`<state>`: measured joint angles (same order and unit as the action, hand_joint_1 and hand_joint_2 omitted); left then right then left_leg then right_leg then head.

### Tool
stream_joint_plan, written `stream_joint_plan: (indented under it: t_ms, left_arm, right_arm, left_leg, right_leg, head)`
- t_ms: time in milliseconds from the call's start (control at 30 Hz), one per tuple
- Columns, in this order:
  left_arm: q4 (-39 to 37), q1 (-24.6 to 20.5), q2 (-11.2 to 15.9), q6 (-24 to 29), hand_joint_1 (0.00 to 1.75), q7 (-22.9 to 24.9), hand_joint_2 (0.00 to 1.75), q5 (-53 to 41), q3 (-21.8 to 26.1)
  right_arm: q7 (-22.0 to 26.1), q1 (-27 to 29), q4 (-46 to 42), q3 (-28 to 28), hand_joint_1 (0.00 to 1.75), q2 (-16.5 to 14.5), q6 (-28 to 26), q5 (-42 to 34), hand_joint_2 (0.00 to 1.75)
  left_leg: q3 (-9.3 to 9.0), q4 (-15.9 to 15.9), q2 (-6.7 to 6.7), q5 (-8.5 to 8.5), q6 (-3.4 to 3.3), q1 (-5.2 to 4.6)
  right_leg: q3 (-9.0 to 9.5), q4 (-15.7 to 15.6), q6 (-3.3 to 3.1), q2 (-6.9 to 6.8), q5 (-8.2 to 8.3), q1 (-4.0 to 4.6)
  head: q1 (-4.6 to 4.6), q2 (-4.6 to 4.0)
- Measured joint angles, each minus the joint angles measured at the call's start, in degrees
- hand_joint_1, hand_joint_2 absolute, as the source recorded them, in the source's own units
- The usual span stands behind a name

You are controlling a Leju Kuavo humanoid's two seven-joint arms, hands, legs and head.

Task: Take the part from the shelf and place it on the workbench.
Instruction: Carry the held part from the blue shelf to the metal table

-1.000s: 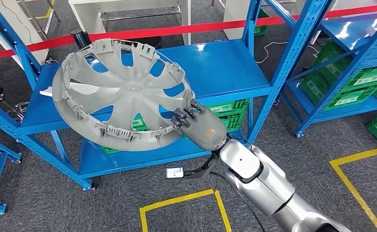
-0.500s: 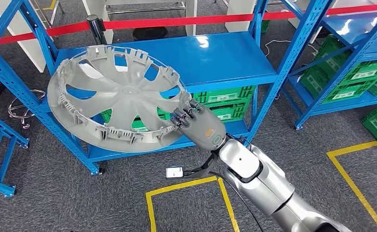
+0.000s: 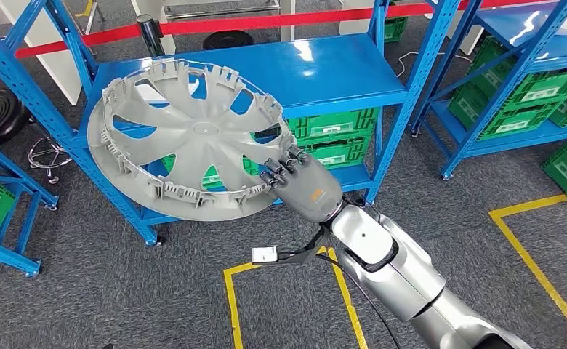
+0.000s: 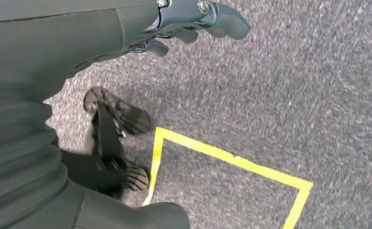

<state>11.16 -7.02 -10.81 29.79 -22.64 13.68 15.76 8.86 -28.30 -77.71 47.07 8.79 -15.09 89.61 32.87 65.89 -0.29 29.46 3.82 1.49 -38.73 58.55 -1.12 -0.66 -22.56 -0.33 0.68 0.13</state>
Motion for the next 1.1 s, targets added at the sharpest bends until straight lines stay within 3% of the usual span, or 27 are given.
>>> stream_joint_plan:
  t_ms: [67, 100, 167, 233, 300, 333, 367, 400, 433, 500, 567, 633, 700, 767, 833, 867, 900, 933, 1000, 1067, 1100]
  left_arm:
    - [0.1, -0.1, 0.0, 0.0, 0.00, -0.2, 1.75, 0.1, 0.0]
    - [0.1, -0.1, 0.0, 0.0, 0.00, -0.3, 1.75, 0.2, 0.0]
    - [0.1, 0.0, 0.0, 0.0, 0.00, -0.4, 1.75, 0.3, 0.1]
    - [0.0, 0.1, 0.0, 0.0, 0.00, -0.4, 1.75, 0.3, 0.2]
    - [0.0, 0.1, 0.0, 0.1, 0.00, -0.4, 1.75, 0.4, 0.2]
    - [0.0, 0.1, 0.0, 0.1, 0.00, -0.4, 1.75, 0.4, 0.2]
    - [0.0, 0.2, 0.0, 0.1, 0.00, -0.4, 1.75, 0.4, 0.2]
    - [0.0, 0.2, 0.0, 0.1, 0.00, -0.4, 1.75, 0.4, 0.2]
    - [0.0, 0.2, 0.0, 0.1, 0.00, -0.5, 1.75, 0.4, 0.2]
    - [0.0, 0.2, 0.0, 0.1, 0.00, -0.5, 1.75, 0.4, 0.2]
    - [0.0, 0.2, 0.0, 0.1, 0.00, -0.6, 1.75, 0.4, 0.3]
    - [0.0, 0.2, 0.0, 0.1, 0.00, -0.6, 1.75, 0.4, 0.3]
    - [0.0, 0.2, 0.0, 0.1, 0.00, -0.6, 1.75, 0.3, 0.3]
    - [0.0, 0.3, 0.1, 0.1, 0.00, -0.5, 1.75, 0.3, 0.3]
    - [0.0, 0.4, 0.2, 0.1, 0.00, -0.4, 1.75, 0.3, 0.3]
    - [0.0, 0.5, 0.3, 0.1, 0.00, -0.3, 1.75, 0.4, 0.3]
    - [0.0, 0.7, 0.3, 0.1, 0.00, -0.3, 1.75, 0.4, 0.3]
    - [0.0, 0.7, 0.3, 0.1, 0.00, -0.3, 1.75, 0.4, 0.3]
    - [0.0, 0.8, 0.5, 0.1, 0.00, -0.2, 1.75, 0.4, 0.3]
    - [0.0, 0.8, 0.6, 0.1, 0.00, -0.1, 1.75, 0.4, 0.3]
    - [0.0, 0.8, 0.6, 0.1, 0.00, -0.1, 1.75, 0.4, 0.3]
  right_arm:
    - [0.3, -0.2, 0.2, -0.4, 1.75, -0.1, 0.2, -0.1, 1.75]
    - [0.4, -0.4, 0.3, -0.6, 1.75, -0.2, 0.3, -0.2, 1.75]
    - [0.9, -0.7, 0.8, -0.7, 1.75, -0.3, 0.3, -0.5, 1.75]
    - [1.2, -1.0, 1.2, -0.8, 1.75, -0.5, 0.3, -0.8, 1.75]
    - [1.4, -1.2, 1.6, -0.8, 1.75, -0.8, 0.4, -1.1, 1.75]
    - [1.6, -1.3, 1.7, -0.8, 1.75, -0.9, 0.4, -1.2, 1.75]
    - [1.7, -1.3, 1.9, -0.8, 1.75, -1.0, 0.5, -1.3, 1.75]
    - [1.8, -1.3, 2.1, -0.8, 1.75, -1.1, 0.5, -1.4, 1.75]
    - [1.8, -1.4, 2.2, -0.8, 1.75, -1.2, 0.5, -1.5, 1.75]
    - [1.9, -1.7, 2.3, -0.8, 1.75, -1.6, 0.6, -1.5, 1.75]
    - [1.9, -2.1, 2.3, -0.9, 1.75, -2.1, 0.7, -1.6, 1.75]
    - [1.8, -2.3, 2.3, -0.9, 1.75, -2.3, 0.7, -1.6, 1.75]
    - [1.7, -2.4, 2.3, -1.0, 1.75, -2.5, 0.8, -1.5, 1.75]
    - [1.7, -2.4, 2.3, -1.1, 1.75, -2.7, 0.9, -1.4, 1.75]
    - [1.7, -2.2, 2.3, -1.1, 1.75, -2.9, 1.1, -1.3, 1.75]
    - [1.6, -2.2, 2.3, -1.1, 1.75, -2.9, 1.2, -1.3, 1.75]
    - [1.6, -2.1, 2.4, -1.1, 1.75, -3.0, 1.3, -1.3, 1.75]
    - [1.5, -2.1, 2.4, -1.1, 1.75, -3.0, 1.4, -1.2, 1.75]
    - [1.3, -2.0, 2.4, -1.1, 1.75, -3.1, 1.6, -1.1, 1.75]
    - [1.1, -2.0, 2.4, -1.1, 1.75, -3.4, 1.7, -0.9, 1.75]
    - [1.1, -2.1, 2.4, -1.1, 1.75, -3.5, 1.7, -0.8, 1.75]
  left_leg:
    - [-3.40, -5.5, -0.12, 1.96, -0.71, -0.07]
    - [-3.67, -6.5, -0.15, 2.43, -1.49, -0.30]
    - [-2.70, -6.4, 0.02, 1.73, -3.04, -0.31]
    - [-1.68, -6.5, 0.19, 0.59, -4.11, -0.23]
    - [-0.46, -6.4, 0.40, -0.61, -4.54, -0.27]
    - [0.17, -6.4, 0.57, -1.14, -4.58, -0.31]
    - [0.80, -6.4, 0.79, -1.60, -4.57, -0.36]
    - [1.34, -6.3, 1.06, -1.98, -4.51, -0.39]
    - [1.75, -6.3, 1.40, -2.29, -4.41, -0.40]
    - [2.13, -6.3, 2.16, -2.72, -4.04, -0.48]
    - [2.11, -6.4, 3.00, -3.08, -3.44, -0.55]
    - [1.97, -6.6, 3.98, -3.45, -2.70, -0.58]
    - [2.28, -6.0, 3.85, -2.86, -2.06, -0.52]
    - [4.08, -1.7, 2.15, 0.25, -1.65, -0.42]
    - [7.05, 5.7, 0.84, 4.01, -1.43, -0.43]
    - [7.96, 8.2, 0.64, 4.71, -1.41, -0.46]
    - [7.95, 8.7, 0.53, 4.29, -1.49, -0.48]
    - [6.83, 7.0, 0.37, 2.84, -1.65, -0.52]
    - [2.43, -0.5, -1.24, -0.42, -2.23, -0.56]
    - [-0.61, -6.1, -3.10, -1.53, -2.52, -0.61]
    - [-1.03, -6.9, -3.40, -1.24, -2.59, -0.68]
  right_leg:
    - [-1.01, 0.7, 0.82, -0.02, 0.93, 0.07]
    - [-1.24, 0.7, 1.17, -0.03, 1.37, 0.08]
    - [-1.64, 0.5, 1.81, -0.02, 1.68, -0.12]
    - [-2.87, 3.2, 2.41, 0.10, -1.87, -0.33]
    - [-4.96, 10.0, 2.77, 0.22, -7.62, -0.37]
    - [-5.84, 13.7, 2.83, 0.24, -9.33, -0.37]
    - [-6.06, 16.1, 2.82, 0.24, -9.76, -0.37]
    - [-5.26, 16.6, 2.72, 0.22, -9.22, -0.34]
    - [-3.20, 14.7, 2.54, 0.08, -8.11, -0.30]
    - [3.00, 6.4, 1.94, -1.33, -6.57, 0.06]
    - [6.46, 0.9, 1.27, -2.52, -6.23, 0.69]
    - [6.36, 0.1, 0.63, -1.92, -5.93, 0.99]
    - [6.20, -0.5, -0.05, -0.95, -5.33, 0.68]
    - [5.95, -0.9, -0.69, -0.06, -4.64, 0.38]
    - [5.42, -0.9, -1.07, 0.97, -4.24, 0.46]
    - [5.19, -0.8, -1.13, 1.56, -4.08, 0.56]
    - [5.02, -0.7, -1.12, 2.16, -3.95, 0.65]
    - [4.92, -0.6, -1.08, 2.77, -3.87, 0.72]
    - [4.74, -0.4, -0.90, 3.91, -3.76, 0.79]
    - [4.31, -0.2, -0.40, 4.99, -3.52, 0.70]
    - [4.05, -0.2, -0.05, 5.51, -3.31, 0.60]
  head:
    - [0.04, 0.00]
    - [0.08, 0.00]
    - [0.10, 0.00]
    - [0.17, 0.00]
    - [0.30, 0.00]
    - [0.33, 0.00]
    - [0.33, 0.00]
    - [0.33, 0.00]
    - [0.33, 0.00]
    - [0.35, 0.00]
    - [0.42, 0.00]
    - [0.57, 0.00]
    - [0.62, 0.00]
    - [0.45, 0.00]
    - [0.31, 0.00]
    - [0.30, 0.00]
    - [0.29, 0.00]
    - [0.30, 0.00]
    - [0.32, 0.00]
    - [0.31, 0.00]
    - [0.29, 0.00]
